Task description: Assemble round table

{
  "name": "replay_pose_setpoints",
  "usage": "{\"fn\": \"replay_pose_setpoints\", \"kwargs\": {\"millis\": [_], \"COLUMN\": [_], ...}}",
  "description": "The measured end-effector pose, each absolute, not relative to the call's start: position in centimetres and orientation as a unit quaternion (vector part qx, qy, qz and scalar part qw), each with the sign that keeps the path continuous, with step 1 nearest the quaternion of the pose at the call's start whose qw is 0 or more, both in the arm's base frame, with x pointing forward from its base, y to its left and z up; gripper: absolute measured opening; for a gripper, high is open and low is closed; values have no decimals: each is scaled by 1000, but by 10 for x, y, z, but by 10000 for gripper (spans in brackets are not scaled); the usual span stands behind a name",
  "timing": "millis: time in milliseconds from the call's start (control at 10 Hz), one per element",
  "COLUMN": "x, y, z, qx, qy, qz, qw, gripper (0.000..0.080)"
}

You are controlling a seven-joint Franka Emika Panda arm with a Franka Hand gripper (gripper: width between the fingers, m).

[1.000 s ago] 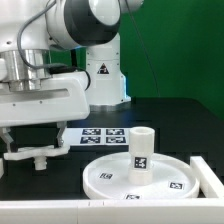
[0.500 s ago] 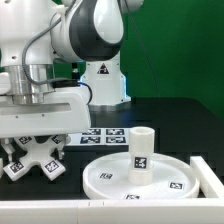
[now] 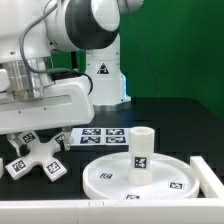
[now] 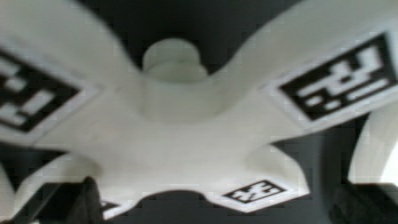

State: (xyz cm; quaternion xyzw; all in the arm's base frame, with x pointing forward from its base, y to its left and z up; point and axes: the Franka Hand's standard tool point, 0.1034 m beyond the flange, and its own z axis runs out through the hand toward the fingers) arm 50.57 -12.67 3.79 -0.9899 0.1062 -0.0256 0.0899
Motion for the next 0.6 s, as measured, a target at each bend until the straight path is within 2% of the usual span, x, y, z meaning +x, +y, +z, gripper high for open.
{"fn": "replay_pose_setpoints", "kwargs": {"millis": [100, 600], "x": [503, 502], "y": [-125, -129], "z": [38, 39], "qx": [-985, -985], "qy": [132, 133], "qz": [-3, 6], "qw": [110, 112], "gripper": [649, 649]}}
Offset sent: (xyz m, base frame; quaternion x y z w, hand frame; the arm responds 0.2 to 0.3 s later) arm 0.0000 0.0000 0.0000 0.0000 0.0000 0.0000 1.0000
